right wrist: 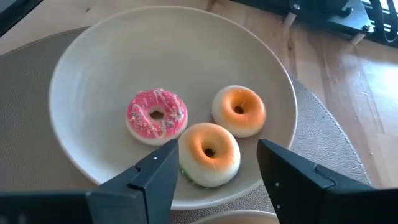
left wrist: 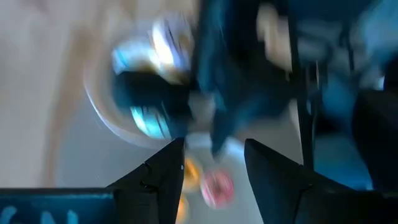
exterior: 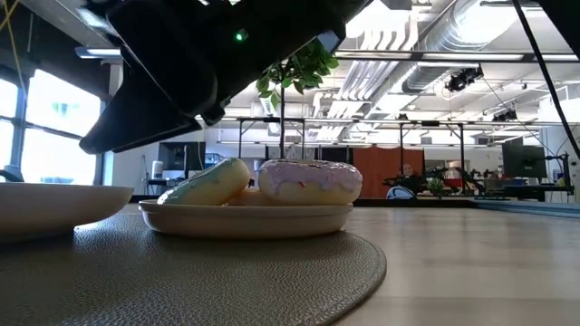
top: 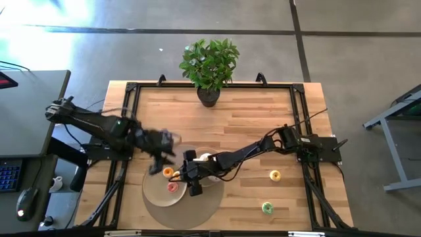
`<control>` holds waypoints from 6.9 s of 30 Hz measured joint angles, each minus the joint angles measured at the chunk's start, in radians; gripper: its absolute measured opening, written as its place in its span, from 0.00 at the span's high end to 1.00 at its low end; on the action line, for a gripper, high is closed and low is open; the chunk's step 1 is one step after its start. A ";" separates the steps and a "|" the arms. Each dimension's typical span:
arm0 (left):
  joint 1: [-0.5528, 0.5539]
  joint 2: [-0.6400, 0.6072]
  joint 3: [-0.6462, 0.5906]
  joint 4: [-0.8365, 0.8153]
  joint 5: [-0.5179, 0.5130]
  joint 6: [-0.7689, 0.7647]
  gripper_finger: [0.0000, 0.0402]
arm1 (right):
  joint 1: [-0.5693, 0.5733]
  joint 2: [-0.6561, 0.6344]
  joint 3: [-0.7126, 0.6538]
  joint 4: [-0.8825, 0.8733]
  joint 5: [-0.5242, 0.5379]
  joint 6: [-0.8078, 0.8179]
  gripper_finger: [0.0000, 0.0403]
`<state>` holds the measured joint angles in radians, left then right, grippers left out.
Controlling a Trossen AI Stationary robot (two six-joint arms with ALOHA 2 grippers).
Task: Pick & Place donuts
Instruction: Adjust the small pink and green donuts
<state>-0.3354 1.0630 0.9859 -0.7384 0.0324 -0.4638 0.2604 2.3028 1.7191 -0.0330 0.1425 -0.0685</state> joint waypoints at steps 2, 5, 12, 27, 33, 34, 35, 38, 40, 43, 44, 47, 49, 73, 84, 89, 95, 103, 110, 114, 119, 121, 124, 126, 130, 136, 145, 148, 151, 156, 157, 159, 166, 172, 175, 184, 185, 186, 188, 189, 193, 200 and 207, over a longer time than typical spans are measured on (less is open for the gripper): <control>-0.086 0.008 -0.001 -0.045 -0.041 -0.074 0.59 | 0.000 0.000 0.000 -0.001 0.000 0.000 0.48; -0.221 0.030 0.001 -0.083 -0.159 -0.154 0.59 | 0.000 0.000 0.000 0.000 -0.002 -0.001 0.48; -0.423 0.114 0.000 -0.082 -0.270 -0.264 0.59 | 0.003 -0.052 0.000 -0.059 0.005 -0.025 0.48; -0.449 0.459 0.001 -0.110 -0.362 -0.481 0.59 | 0.042 -0.421 0.000 -0.818 0.182 0.100 0.54; -0.450 0.576 0.000 -0.109 -0.371 -0.484 0.59 | 0.042 -0.475 0.001 -1.009 0.243 0.271 0.59; -0.449 0.592 0.001 -0.106 -0.375 -0.484 0.59 | 0.042 -0.475 0.001 -1.024 0.256 0.290 0.60; -0.449 0.608 0.001 -0.104 -0.373 -0.484 0.59 | 0.042 -0.475 0.000 -1.040 0.271 0.308 0.61; -0.448 0.636 0.002 -0.101 -0.373 -0.488 0.59 | 0.042 -0.469 0.000 -1.074 0.294 0.338 0.64; -0.438 0.648 0.002 -0.103 -0.384 -0.488 0.59 | 0.042 -0.466 0.000 -1.093 0.307 0.340 0.66; -0.417 0.651 0.002 -0.111 -0.405 -0.486 0.59 | 0.042 -0.466 0.000 -1.097 0.333 0.341 0.68; -0.411 0.651 0.002 -0.112 -0.405 -0.484 0.59 | 0.041 -0.466 0.000 -1.097 0.335 0.340 0.69; -0.382 0.651 0.002 -0.135 -0.404 -0.475 0.63 | 0.041 -0.466 0.000 -1.097 0.317 0.342 0.71; -0.363 0.651 0.001 -0.149 -0.396 -0.475 0.68 | 0.042 -0.466 0.000 -1.098 0.311 0.354 0.72; -0.260 0.648 0.051 -0.208 -0.330 -0.371 0.76 | 0.056 -0.466 0.000 -1.100 0.266 0.382 0.77; -0.259 0.648 0.050 -0.189 -0.418 -0.348 0.67 | 0.056 -0.466 0.000 -1.100 0.266 0.382 0.77; -0.259 0.648 0.017 -0.155 -0.420 -0.350 0.77 | 0.057 -0.466 0.000 -1.100 0.266 0.382 0.77; -0.260 0.646 -0.030 -0.090 -0.421 -0.352 0.94 | 0.057 -0.466 0.000 -1.100 0.266 0.382 0.77; -0.260 0.611 -0.031 -0.061 -0.469 -0.379 0.99 | 0.057 -0.466 0.000 -1.099 0.266 0.382 0.77; -0.269 0.558 -0.019 -0.070 -0.485 -0.405 1.00 | 0.057 -0.466 0.000 -1.100 0.266 0.382 0.77; -0.276 0.539 -0.016 -0.058 -0.496 -0.405 1.00 | 0.057 -0.466 0.000 -1.100 0.266 0.382 0.77; -0.310 0.505 -0.016 -0.020 -0.405 -0.374 1.00 | 0.056 -0.466 0.000 -1.100 0.266 0.382 0.77; -0.328 0.500 -0.017 0.007 -0.374 -0.347 1.00 | 0.057 -0.466 0.000 -1.100 0.266 0.382 0.77; -0.356 0.478 -0.017 0.040 -0.408 -0.316 1.00 | 0.057 -0.466 0.000 -1.099 0.266 0.382 0.77; -0.374 0.467 -0.017 0.048 -0.447 -0.299 1.00 | 0.057 -0.466 0.000 -1.087 0.267 0.382 0.77; -0.407 0.447 -0.017 0.059 -0.499 -0.272 1.00 | 0.057 -0.460 -0.015 -0.955 0.262 0.352 0.77; -0.469 0.423 -0.017 0.062 -0.549 -0.269 1.00 | 0.061 -0.457 -0.209 -0.544 0.128 0.119 0.77; -0.496 0.417 -0.017 0.125 -0.551 -0.281 1.00 | 0.003 -0.449 -0.552 0.431 -0.120 -0.121 0.71; -0.496 0.417 -0.017 0.155 -0.564 -0.274 1.00 | -0.026 -0.411 -0.559 0.547 -0.261 -0.114 0.64; -0.496 0.417 -0.017 0.170 -0.566 -0.274 1.00 | -0.038 -0.357 -0.522 0.548 -0.310 -0.120 0.56; -0.496 0.417 -0.017 0.200 -0.572 -0.267 1.00 | -0.045 -0.267 -0.422 0.541 -0.319 -0.139 0.48; -0.496 0.417 -0.017 0.206 -0.571 -0.262 1.00 | -0.045 -0.251 -0.400 0.534 -0.319 -0.139 0.47; -0.496 0.417 -0.017 0.220 -0.570 -0.246 1.00 | -0.046 -0.223 -0.358 0.492 -0.321 -0.142 0.47; -0.496 0.417 -0.017 0.225 -0.568 -0.219 1.00 | -0.047 -0.175 -0.265 0.369 -0.437 -0.142 0.47; -0.496 0.416 -0.017 0.290 -0.565 -0.107 1.00 | -0.042 -0.171 -0.259 0.369 -0.411 -0.137 0.47; -0.496 0.416 -0.017 0.339 -0.562 -0.035 1.00 | -0.042 -0.171 -0.262 0.365 -0.413 -0.126 0.47; -0.494 0.415 -0.017 0.317 -0.581 -0.015 1.00 | -0.039 -0.171 -0.262 0.354 -0.504 -0.115 0.48; -0.489 0.415 -0.017 0.317 -0.589 -0.015 1.00 | -0.037 -0.171 -0.262 0.354 -0.502 -0.114 0.49; -0.483 0.415 -0.017 0.317 -0.589 -0.015 1.00 | -0.033 -0.171 -0.262 0.354 -0.492 -0.115 0.50; -0.468 0.415 -0.017 0.316 -0.588 -0.027 1.00 | -0.026 -0.171 -0.262 0.359 -0.472 -0.115 0.53; -0.457 0.414 -0.017 0.314 -0.587 -0.037 1.00 | -0.023 -0.171 -0.262 0.360 -0.465 -0.115 0.55; -0.421 0.411 -0.017 0.297 -0.568 -0.082 1.00 | -0.018 -0.171 -0.262 0.357 -0.424 -0.115 0.67; -0.382 0.411 -0.018 0.282 -0.533 -0.148 0.99 | -0.018 -0.173 -0.261 0.300 -0.349 -0.116 0.85; -0.383 0.411 -0.018 0.205 -0.536 -0.303 0.83 | -0.016 -0.173 -0.261 0.287 -0.216 -0.121 0.98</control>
<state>-0.7181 1.4742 0.9684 -0.5330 -0.5037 -0.7665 0.2443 2.1300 1.4585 0.2543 -0.0739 -0.1891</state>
